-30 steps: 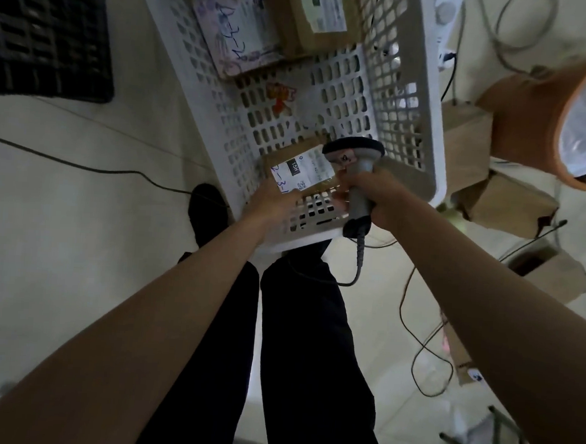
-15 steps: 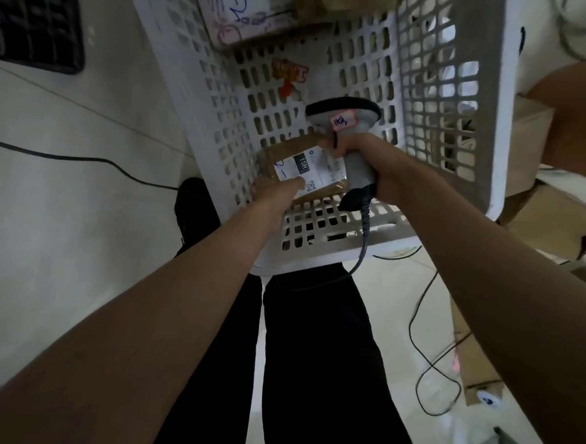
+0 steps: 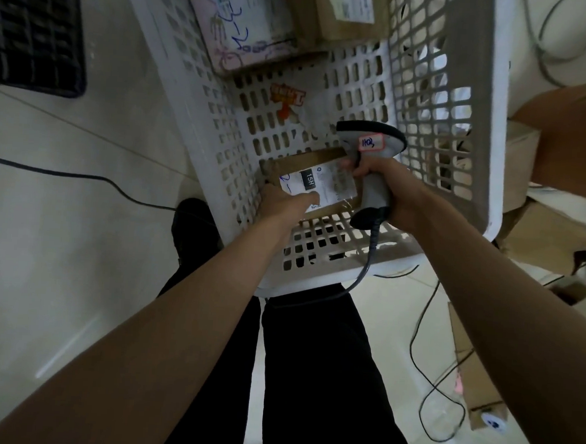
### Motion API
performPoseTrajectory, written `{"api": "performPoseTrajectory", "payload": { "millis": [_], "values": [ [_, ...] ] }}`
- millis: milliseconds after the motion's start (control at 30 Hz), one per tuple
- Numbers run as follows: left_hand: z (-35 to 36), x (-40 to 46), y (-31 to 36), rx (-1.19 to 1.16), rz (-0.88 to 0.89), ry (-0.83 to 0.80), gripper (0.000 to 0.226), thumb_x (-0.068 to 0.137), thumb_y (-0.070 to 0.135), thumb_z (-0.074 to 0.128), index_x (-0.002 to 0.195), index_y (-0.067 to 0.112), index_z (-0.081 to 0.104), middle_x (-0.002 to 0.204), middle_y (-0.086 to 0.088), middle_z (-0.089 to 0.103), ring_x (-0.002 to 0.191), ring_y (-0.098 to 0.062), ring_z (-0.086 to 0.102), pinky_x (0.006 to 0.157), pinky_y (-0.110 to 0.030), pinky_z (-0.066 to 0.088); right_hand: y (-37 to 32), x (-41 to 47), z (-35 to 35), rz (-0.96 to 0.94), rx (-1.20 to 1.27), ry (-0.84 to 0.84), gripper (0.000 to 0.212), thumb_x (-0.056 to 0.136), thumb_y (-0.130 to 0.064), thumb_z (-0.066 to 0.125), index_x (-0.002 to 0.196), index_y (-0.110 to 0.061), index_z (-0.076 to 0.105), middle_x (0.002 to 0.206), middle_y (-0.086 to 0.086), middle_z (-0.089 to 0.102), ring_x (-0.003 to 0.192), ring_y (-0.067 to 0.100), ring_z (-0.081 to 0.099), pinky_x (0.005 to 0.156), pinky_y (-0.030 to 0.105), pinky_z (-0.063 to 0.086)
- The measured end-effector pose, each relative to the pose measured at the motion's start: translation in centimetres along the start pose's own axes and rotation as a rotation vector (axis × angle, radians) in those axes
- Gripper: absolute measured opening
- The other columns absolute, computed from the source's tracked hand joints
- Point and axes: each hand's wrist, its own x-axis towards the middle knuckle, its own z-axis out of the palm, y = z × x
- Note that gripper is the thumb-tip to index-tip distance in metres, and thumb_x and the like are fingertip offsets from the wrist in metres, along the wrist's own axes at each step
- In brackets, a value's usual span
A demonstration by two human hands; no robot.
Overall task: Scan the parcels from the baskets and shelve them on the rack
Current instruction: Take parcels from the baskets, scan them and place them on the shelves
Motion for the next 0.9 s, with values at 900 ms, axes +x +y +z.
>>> {"api": "performPoseTrajectory", "payload": {
  "millis": [900],
  "values": [
    [-27.7, -38.7, 12.4, 0.147, 0.622, -0.030, 0.031, 0.087, 0.016, 0.073, 0.096, 0.023, 0.044, 0.099, 0.006, 0.059, 0.090, -0.016, 0.055, 0.090, -0.044, 0.052, -12.4, -43.6, 20.0, -0.373, 0.182, -0.108, 0.040, 0.087, 0.010, 0.051, 0.119, -0.010, 0.064, 0.116, 0.009, 0.065, 0.108, 0.027, 0.061, 0.097, 0.056, 0.051]
  ]
}}
